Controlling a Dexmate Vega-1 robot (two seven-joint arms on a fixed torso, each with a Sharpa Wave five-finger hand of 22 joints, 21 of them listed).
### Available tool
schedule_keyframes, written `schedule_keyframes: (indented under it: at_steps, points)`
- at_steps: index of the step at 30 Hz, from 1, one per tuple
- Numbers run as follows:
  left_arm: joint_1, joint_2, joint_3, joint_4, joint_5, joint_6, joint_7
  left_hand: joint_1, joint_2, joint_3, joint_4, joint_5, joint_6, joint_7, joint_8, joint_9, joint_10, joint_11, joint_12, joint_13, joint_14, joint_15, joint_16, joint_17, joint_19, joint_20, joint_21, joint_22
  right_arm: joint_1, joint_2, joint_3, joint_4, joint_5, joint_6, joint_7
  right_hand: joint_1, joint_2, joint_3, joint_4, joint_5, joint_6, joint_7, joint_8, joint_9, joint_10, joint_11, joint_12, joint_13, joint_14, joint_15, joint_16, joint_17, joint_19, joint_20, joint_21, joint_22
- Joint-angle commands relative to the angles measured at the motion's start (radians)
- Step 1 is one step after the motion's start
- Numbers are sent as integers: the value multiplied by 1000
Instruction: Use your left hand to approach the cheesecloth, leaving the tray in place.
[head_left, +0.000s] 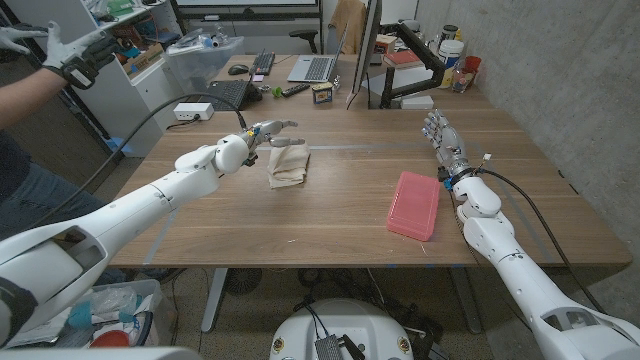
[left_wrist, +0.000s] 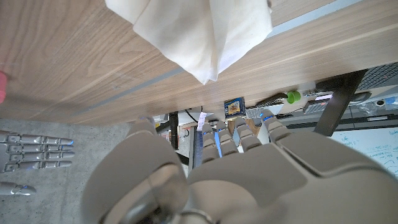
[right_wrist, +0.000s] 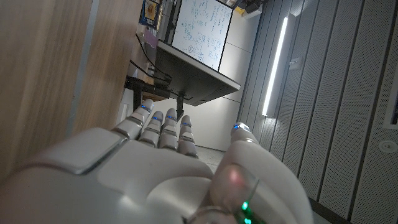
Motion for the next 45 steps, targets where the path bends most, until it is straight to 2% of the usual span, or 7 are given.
schedule_keyframes:
  at_steps: [1,16,28,33,45]
  points:
    - [-20,9,48,-6,118,28,-22,8,-7,-1,-4,-2,-9,-8,-3,6,5,-8,3,2,9,1,8,1,1,-2,1,3,-13,-12,4,-19,-1,-10,-5,-1,9,0,-5,1,4,-2,0,6,7,-3,-4,3,5,1,-4,3,4,7,-3,5]
    - [-21,15,75,-16,220,47,-48,8,-8,-4,-4,-2,-8,-10,-2,6,5,-9,3,3,10,-1,8,2,3,-4,0,3,-24,-13,5,-29,3,-9,-8,-1,10,0,-6,1,3,-2,0,6,8,-3,-5,3,5,2,-4,3,3,9,-3,5]
    - [-1,24,57,-39,223,62,-62,6,-8,-7,-2,-2,-5,-7,-1,7,5,-11,2,3,9,-3,7,3,2,-5,-1,3,-31,-22,6,-41,2,-17,-9,-2,10,0,-7,1,3,-3,-1,6,8,-2,-5,3,4,1,-5,3,3,9,-4,5]
    - [1,23,56,-39,226,62,-66,5,-8,-8,-1,-1,-5,-5,-1,7,0,-7,0,3,8,-3,7,3,0,-7,-2,3,-28,-22,4,-40,3,-16,-6,0,11,0,-9,1,5,-2,0,6,9,-2,-5,3,5,0,-5,2,7,2,-2,5]
    - [-5,16,53,-27,224,47,-65,4,-7,-10,0,-1,-7,-3,-2,7,-3,-7,-1,4,6,-4,6,3,0,-9,-3,3,-21,-19,0,-33,1,-19,-6,0,12,0,-10,1,6,-1,0,6,9,-1,-5,3,5,1,-5,2,5,3,-3,5]
